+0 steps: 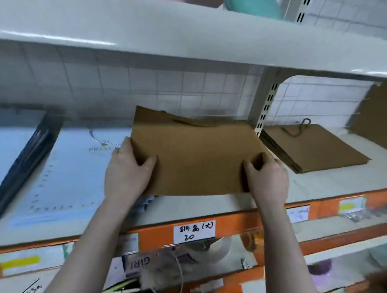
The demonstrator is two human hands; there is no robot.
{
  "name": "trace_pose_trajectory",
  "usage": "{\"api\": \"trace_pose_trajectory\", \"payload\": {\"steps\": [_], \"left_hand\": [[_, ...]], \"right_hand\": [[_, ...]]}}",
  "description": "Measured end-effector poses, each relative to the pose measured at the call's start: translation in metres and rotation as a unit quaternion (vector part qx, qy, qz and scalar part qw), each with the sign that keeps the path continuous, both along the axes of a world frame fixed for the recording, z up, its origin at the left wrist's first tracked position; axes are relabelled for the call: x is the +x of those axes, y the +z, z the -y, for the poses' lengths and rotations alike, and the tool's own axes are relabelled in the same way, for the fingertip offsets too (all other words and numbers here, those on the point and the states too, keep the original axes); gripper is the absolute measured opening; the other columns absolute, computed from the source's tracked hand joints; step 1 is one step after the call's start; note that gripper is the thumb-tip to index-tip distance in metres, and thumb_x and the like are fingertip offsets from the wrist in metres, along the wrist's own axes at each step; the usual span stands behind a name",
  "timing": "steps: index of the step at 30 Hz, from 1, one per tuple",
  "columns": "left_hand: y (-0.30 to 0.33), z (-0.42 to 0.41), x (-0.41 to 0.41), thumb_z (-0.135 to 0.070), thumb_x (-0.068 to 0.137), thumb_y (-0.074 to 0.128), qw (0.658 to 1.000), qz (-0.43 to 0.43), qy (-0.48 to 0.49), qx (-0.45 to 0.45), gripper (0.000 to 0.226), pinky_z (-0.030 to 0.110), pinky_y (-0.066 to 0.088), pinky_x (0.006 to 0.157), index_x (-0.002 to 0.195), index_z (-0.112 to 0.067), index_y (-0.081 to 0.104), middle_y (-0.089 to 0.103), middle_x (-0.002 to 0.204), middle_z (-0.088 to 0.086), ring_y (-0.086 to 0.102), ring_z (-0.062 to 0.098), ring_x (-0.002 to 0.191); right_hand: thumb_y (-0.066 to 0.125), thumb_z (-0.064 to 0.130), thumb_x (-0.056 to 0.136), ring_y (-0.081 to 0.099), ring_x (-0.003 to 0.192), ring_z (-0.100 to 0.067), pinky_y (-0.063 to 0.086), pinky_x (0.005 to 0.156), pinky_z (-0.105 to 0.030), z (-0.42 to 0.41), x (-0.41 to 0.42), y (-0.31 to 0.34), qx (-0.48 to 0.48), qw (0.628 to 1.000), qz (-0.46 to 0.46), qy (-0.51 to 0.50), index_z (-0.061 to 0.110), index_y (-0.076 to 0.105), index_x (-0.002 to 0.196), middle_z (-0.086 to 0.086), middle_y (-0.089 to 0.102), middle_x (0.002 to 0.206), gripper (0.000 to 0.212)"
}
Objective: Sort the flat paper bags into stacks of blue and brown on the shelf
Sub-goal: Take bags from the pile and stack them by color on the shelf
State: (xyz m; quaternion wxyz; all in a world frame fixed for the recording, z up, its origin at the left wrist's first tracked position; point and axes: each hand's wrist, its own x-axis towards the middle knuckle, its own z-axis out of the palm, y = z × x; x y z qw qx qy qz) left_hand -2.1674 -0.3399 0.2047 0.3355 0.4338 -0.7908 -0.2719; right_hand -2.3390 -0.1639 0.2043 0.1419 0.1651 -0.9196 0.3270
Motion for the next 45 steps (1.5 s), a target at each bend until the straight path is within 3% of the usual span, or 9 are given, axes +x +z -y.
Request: {"api": "trace_pose_trajectory", "payload": {"steps": [7, 12, 16, 21, 26, 31, 38, 41, 45], "left_hand": [[-0.010, -0.059, -0.064, -0.032, 0.085, 0.062, 0.996, 0.045, 0.074, 0.015, 0.040, 0.038, 0.039, 0.076, 0.106, -0.001, 0.048, 0.056, 0.105, 0.021, 0.051, 0.037, 0.099], [-0.020, -0.076, -0.090, -0.033, 0.086, 0.061, 0.990, 0.081, 0.111, 0.009, 0.051, 0.039, 0.041, 0.086, 0.124, -0.001, 0.048, 0.056, 0.120, 0.019, 0.051, 0.036, 0.110], [-0.024, -0.078, -0.100, -0.033, 0.088, 0.059, 0.984, 0.111, 0.136, 0.000, 0.062, 0.038, 0.038, 0.096, 0.140, -0.005, 0.039, 0.051, 0.133, 0.017, 0.046, 0.034, 0.122], [-0.022, -0.070, -0.105, -0.031, 0.090, 0.056, 0.981, 0.134, 0.138, 0.019, 0.051, 0.037, 0.040, 0.092, 0.133, -0.007, 0.044, 0.049, 0.134, 0.014, 0.047, 0.032, 0.120], [-0.023, -0.055, -0.111, -0.033, 0.091, 0.054, 0.979, 0.153, 0.131, 0.016, 0.043, 0.035, 0.041, 0.086, 0.123, -0.005, 0.050, 0.050, 0.132, 0.010, 0.050, 0.031, 0.115], [-0.021, -0.042, -0.119, -0.034, 0.095, 0.047, 0.977, 0.173, 0.122, 0.024, 0.051, 0.038, 0.039, 0.095, 0.135, -0.004, 0.040, 0.037, 0.145, 0.012, 0.043, 0.031, 0.126], [-0.021, -0.036, -0.123, -0.037, 0.097, 0.041, 0.974, 0.193, 0.115, 0.028, 0.056, 0.039, 0.038, 0.099, 0.140, -0.003, 0.033, 0.032, 0.148, 0.012, 0.040, 0.032, 0.129], [-0.020, -0.037, -0.121, -0.040, 0.096, 0.043, 0.974, 0.194, 0.114, 0.016, 0.056, 0.039, 0.037, 0.100, 0.139, -0.003, 0.036, 0.032, 0.148, 0.014, 0.038, 0.032, 0.130], [-0.017, -0.049, -0.114, -0.045, 0.096, 0.041, 0.965, 0.215, 0.145, -0.024, 0.060, 0.040, 0.032, 0.105, 0.141, -0.005, 0.035, 0.031, 0.148, 0.015, 0.033, 0.031, 0.134]], "right_hand": [[0.054, 0.030, 0.089, 0.050, 0.101, -0.032, 0.044, 0.087, -0.040, -0.035, -0.085, -0.003, 0.023, 0.996, 0.017, 0.081, 0.006, 0.059, 0.108, -0.014, 0.057, 0.106, 0.032], [0.052, 0.029, 0.091, 0.049, 0.102, -0.030, 0.041, 0.086, -0.037, -0.047, -0.114, -0.011, 0.037, 0.991, 0.037, 0.121, 0.006, 0.057, 0.103, -0.014, 0.056, 0.107, 0.027], [0.049, 0.031, 0.093, 0.047, 0.106, -0.029, 0.039, 0.089, -0.037, -0.047, -0.125, -0.016, 0.056, 0.985, 0.053, 0.153, 0.007, 0.055, 0.114, -0.013, 0.055, 0.112, 0.032], [0.047, 0.034, 0.093, 0.047, 0.109, -0.028, 0.038, 0.084, -0.034, -0.037, -0.132, -0.024, 0.109, 0.976, 0.074, 0.176, 0.008, 0.054, 0.116, -0.013, 0.054, 0.117, 0.035], [0.047, 0.032, 0.093, 0.052, 0.098, -0.025, 0.042, 0.081, -0.034, -0.022, -0.139, -0.021, 0.115, 0.972, 0.066, 0.194, 0.007, 0.056, 0.106, -0.010, 0.056, 0.105, 0.029], [0.045, 0.029, 0.095, 0.054, 0.087, -0.022, 0.044, 0.073, -0.031, -0.010, -0.141, -0.019, 0.118, 0.973, 0.053, 0.190, 0.008, 0.054, 0.099, -0.010, 0.058, 0.098, 0.024], [0.038, 0.031, 0.099, 0.057, 0.096, -0.026, 0.036, 0.068, -0.027, 0.005, -0.144, -0.020, 0.137, 0.973, 0.044, 0.183, 0.005, 0.050, 0.115, -0.013, 0.057, 0.111, 0.034], [0.038, 0.034, 0.099, 0.054, 0.105, -0.028, 0.042, 0.079, -0.033, 0.004, -0.141, -0.018, 0.137, 0.971, 0.059, 0.187, 0.004, 0.049, 0.120, -0.014, 0.053, 0.122, 0.038], [0.038, 0.041, 0.098, 0.040, 0.126, -0.030, 0.034, 0.102, -0.038, -0.003, -0.129, -0.013, 0.133, 0.974, 0.026, 0.182, 0.003, 0.041, 0.135, -0.016, 0.041, 0.140, 0.053]]}}
